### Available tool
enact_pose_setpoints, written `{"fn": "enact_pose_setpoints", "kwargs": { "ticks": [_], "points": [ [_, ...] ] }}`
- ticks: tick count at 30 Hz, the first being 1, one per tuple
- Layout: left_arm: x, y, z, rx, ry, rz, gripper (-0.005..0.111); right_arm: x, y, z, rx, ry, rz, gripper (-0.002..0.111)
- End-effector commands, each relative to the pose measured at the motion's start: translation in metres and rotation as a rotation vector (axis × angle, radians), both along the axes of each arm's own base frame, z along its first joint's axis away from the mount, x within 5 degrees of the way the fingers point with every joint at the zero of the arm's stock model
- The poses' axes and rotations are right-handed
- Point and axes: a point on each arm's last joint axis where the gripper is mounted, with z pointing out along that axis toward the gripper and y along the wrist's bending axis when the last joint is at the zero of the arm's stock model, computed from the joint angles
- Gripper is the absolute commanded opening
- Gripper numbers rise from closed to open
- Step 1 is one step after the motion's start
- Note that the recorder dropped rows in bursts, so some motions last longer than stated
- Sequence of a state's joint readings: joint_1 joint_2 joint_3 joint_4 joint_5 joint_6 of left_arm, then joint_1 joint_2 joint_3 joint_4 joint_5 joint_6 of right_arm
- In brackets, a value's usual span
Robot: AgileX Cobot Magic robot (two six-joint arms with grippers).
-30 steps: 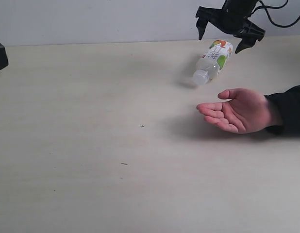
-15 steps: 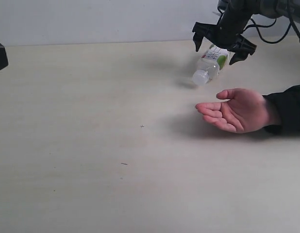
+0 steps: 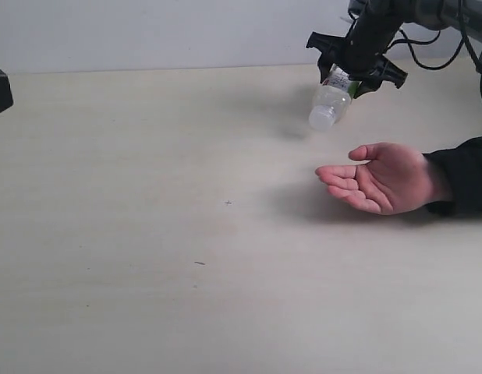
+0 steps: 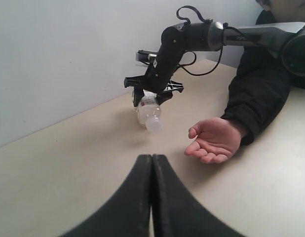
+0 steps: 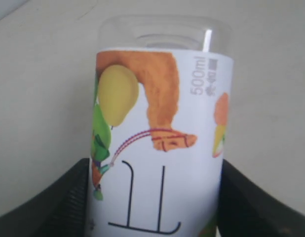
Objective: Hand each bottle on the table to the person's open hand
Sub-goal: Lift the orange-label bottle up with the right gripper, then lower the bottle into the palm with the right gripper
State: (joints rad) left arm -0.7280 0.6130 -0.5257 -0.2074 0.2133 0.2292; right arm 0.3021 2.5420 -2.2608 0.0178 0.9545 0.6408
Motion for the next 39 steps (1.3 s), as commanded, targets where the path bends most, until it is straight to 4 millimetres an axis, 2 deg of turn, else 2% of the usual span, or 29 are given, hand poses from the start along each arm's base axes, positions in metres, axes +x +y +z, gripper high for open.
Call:
{"fn": "enact_pose_setpoints", "kwargs": {
  "ticks": [1, 6, 10, 13, 16, 23, 25, 31, 34, 39],
  "points": [
    [-0.001, 0.001, 0.0, -0.01, -0.001, 0.002, 0.0, 0.0, 0.0, 0.018, 0.005, 0.007, 0.008, 0.0],
    [-0.001, 0.001, 0.0, -0.01, -0.001, 0.002, 0.0, -0.003, -0.001, 0.045, -0.05, 0.011, 0.121, 0.0],
    [-0.001, 0.001, 0.0, -0.01, -0.001, 0.002, 0.0, -0.008, 0.001, 0.068, -0.098, -0.017, 0.314, 0.0],
    [-0.001, 0.001, 0.0, -0.01, -0.001, 0.002, 0.0, -0.01, 0.0, 0.081, -0.127, -0.054, 0.392, 0.0],
    [-0.001, 0.001, 0.0, -0.01, -0.001, 0.002, 0.0, -0.012, -0.007, 0.095, -0.144, -0.081, 0.443, 0.0],
    [-0.001, 0.001, 0.0, -0.008, 0.001, 0.001, 0.0, -0.019, -0.029, 0.143, -0.048, -0.189, 0.518, 0.0],
    [-0.001, 0.001, 0.0, -0.008, 0.001, 0.001, 0.0, -0.024, -0.034, 0.15, -0.037, -0.197, 0.537, 0.0],
    [-0.001, 0.001, 0.0, -0.008, 0.001, 0.001, 0.0, -0.045, -0.057, 0.159, -0.086, -0.146, 0.562, 0.0],
    [-0.001, 0.001, 0.0, -0.008, 0.001, 0.001, 0.0, -0.062, -0.064, 0.154, -0.058, -0.086, 0.583, 0.0],
    [-0.001, 0.001, 0.0, -0.008, 0.001, 0.001, 0.0, -0.099, -0.065, 0.156, -0.006, -0.032, 0.638, 0.0]
  ]
}}
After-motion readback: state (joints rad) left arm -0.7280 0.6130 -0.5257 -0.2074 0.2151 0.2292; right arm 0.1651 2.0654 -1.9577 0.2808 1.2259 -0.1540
